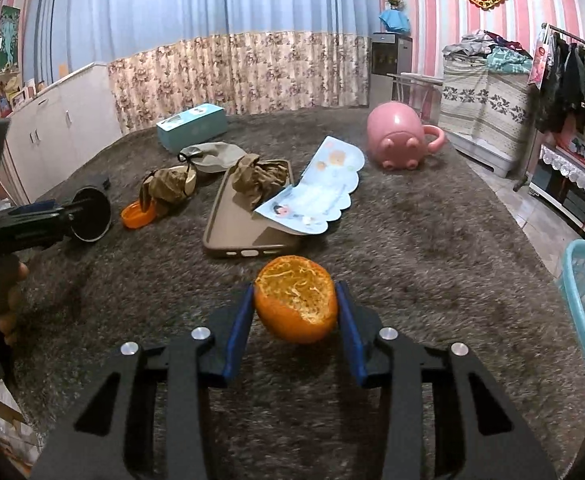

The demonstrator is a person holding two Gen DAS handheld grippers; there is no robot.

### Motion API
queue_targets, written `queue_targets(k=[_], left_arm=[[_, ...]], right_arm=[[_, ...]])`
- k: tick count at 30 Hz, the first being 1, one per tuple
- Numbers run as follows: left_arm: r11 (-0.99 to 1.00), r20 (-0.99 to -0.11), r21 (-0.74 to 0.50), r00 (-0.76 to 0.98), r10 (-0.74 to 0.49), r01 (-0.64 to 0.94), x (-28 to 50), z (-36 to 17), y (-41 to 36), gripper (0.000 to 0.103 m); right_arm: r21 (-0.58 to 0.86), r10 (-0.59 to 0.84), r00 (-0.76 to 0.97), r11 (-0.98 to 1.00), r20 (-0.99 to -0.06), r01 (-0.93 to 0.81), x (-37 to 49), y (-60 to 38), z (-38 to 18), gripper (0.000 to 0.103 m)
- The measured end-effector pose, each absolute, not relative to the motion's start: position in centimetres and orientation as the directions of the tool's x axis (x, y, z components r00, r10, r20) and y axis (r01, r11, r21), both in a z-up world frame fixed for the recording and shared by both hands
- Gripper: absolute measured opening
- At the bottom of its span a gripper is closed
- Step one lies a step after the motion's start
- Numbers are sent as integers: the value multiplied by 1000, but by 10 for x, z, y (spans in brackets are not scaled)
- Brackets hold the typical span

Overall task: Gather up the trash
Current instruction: 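Grasp the orange peel with the right gripper while the left gripper grasps the black ribbed cylinder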

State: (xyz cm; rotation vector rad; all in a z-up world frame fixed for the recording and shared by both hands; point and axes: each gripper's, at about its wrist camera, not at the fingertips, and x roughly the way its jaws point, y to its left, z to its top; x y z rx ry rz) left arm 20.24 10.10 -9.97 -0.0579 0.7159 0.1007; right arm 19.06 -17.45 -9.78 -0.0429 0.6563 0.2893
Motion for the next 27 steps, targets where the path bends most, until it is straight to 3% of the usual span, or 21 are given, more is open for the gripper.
queue_targets(k=[6,10,19,27], left_arm=[[996,-676,-7,734,62,-90,208,-104,96,95],[997,-659,9,749,65,-78,204,-102,91,74],[995,-630,15,772,82,-94,197,-93,89,73],[997,-546,-16,836,55,-76,190,-56,63,73]], right_arm=[[49,237,769,964,-594,-260,189,-184,-92,41],[75,230,779,970,-583,-231,191,-197,-88,41],[85,191,806,981,-560,-173,190,-226,-79,41],[87,120,828,992,-548,-87,191,-266,-74,41]])
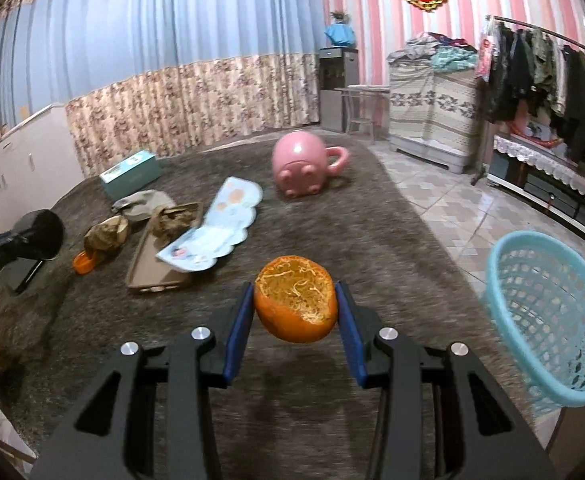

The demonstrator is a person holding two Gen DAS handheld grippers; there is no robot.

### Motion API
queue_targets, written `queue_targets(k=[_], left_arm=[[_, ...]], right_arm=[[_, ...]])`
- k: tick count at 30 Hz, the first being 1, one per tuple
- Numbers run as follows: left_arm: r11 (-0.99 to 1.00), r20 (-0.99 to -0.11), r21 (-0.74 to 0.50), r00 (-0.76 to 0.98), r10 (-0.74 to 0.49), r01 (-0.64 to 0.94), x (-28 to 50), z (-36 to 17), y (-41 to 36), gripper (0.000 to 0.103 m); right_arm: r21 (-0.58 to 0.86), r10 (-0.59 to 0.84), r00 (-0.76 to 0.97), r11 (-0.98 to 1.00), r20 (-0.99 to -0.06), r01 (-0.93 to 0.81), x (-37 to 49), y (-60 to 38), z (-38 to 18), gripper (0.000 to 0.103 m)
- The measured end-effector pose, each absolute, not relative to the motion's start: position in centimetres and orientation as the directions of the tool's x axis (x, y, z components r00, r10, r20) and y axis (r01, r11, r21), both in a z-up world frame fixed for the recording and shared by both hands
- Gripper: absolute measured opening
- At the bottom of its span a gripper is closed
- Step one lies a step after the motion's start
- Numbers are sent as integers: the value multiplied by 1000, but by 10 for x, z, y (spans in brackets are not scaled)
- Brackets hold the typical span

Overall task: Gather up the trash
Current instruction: 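Grasp the orange peel with the right gripper while the left gripper grasps the black ribbed cylinder, then carry the cylinder and orange peel to the blue basket and open both grippers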

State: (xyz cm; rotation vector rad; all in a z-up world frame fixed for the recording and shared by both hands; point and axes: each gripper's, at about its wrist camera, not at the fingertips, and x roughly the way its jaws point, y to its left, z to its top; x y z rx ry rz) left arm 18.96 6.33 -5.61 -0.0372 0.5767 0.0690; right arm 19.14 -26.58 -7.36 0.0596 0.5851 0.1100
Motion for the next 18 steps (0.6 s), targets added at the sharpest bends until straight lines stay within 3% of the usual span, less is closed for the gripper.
queue_targets(k=[18], left_arm=[[978,-458,-46,866,-201,203,200,-20,-94,73]], right_arm=[[99,-119,853,976,-508,195,178,-389,-53,41]])
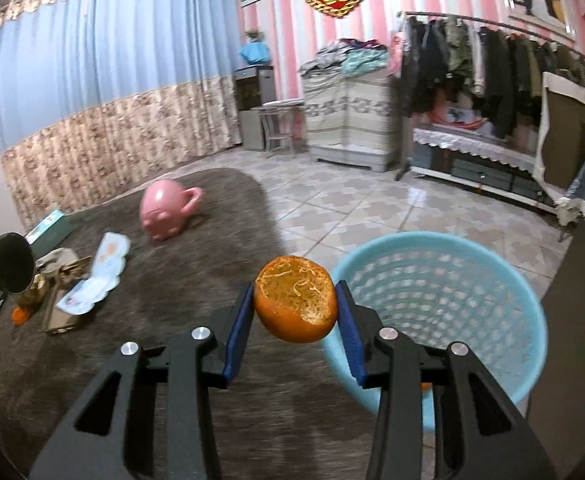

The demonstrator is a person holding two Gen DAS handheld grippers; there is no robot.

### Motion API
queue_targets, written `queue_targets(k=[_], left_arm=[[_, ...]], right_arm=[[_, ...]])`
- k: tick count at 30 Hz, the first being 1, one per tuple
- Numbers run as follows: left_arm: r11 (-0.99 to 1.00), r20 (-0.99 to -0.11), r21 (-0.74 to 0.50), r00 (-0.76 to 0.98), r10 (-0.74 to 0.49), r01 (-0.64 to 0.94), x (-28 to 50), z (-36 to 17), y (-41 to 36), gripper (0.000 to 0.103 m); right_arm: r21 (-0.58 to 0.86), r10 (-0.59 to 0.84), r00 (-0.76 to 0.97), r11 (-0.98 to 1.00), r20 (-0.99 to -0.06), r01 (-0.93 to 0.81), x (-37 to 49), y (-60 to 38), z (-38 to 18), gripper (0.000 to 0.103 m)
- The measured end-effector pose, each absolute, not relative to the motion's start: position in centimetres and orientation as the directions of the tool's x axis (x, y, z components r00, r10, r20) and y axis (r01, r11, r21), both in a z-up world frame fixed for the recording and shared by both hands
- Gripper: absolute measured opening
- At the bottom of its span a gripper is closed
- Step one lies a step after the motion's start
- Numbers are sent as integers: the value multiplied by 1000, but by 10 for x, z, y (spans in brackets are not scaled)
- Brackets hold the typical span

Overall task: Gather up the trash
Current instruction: 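Carry the cylinder and orange peel to the blue basket and open both grippers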

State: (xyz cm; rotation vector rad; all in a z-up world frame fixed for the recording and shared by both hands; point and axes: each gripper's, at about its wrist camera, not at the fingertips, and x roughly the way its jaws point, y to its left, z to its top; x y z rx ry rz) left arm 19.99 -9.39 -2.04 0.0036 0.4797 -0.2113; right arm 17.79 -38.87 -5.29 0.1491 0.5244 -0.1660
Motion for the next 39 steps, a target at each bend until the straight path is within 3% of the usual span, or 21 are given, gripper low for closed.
queue_targets(k=[17,39], left_arm=[[913,-417,-44,823,-386,406,212,-20,-234,73],[822,-475,32,732,-489,569,239,-66,-377,73]], right_arm=[[118,-286,802,909,-523,401,160,-494,-64,41],[182,-358,758,832,-545,524,148,-548,-90,41]])
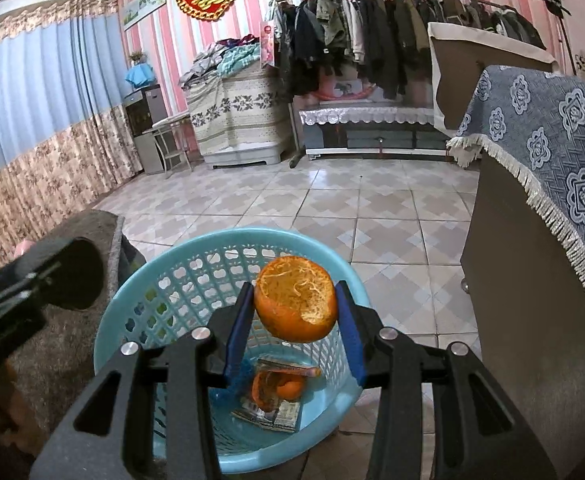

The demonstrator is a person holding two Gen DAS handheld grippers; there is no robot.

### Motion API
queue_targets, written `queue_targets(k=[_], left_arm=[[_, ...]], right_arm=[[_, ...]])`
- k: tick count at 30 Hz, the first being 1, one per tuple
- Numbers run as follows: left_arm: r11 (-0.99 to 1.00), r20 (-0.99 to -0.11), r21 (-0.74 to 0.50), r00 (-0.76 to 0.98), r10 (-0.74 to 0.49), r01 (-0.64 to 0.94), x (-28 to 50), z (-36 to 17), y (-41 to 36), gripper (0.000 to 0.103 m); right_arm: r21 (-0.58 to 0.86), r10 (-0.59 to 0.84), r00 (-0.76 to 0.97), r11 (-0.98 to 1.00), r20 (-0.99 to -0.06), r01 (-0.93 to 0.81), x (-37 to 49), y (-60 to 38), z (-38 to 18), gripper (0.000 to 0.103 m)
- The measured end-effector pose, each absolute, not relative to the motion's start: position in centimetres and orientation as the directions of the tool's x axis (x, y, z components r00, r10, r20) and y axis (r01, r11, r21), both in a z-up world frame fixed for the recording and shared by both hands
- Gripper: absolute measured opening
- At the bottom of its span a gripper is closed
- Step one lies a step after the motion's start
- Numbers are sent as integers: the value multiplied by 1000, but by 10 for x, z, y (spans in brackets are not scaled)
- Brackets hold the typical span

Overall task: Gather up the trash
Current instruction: 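Carry the cylinder and orange peel to the blue basket and open both grippers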

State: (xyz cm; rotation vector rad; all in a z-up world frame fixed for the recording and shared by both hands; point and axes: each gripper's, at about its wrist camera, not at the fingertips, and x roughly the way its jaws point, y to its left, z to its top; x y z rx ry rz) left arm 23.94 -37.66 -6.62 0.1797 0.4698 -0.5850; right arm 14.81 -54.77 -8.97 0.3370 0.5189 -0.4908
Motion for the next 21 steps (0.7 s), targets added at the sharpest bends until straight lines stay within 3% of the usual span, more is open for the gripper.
queue_targets(k=[10,14,21], left_arm=[[777,-502,51,689,-523,628,244,-79,-413,74],[780,-483,47,698,-529,624,243,-72,-415,89],[835,-462,61,757,-462,547,254,-64,-393,94]], right_arm=[[190,-377,741,810,-556,555,146,-556,-93,41],[176,-373,737,817,-564,549,148,-555,-94,41],[169,-374,738,821,-562,545,151,-551,-92,41]])
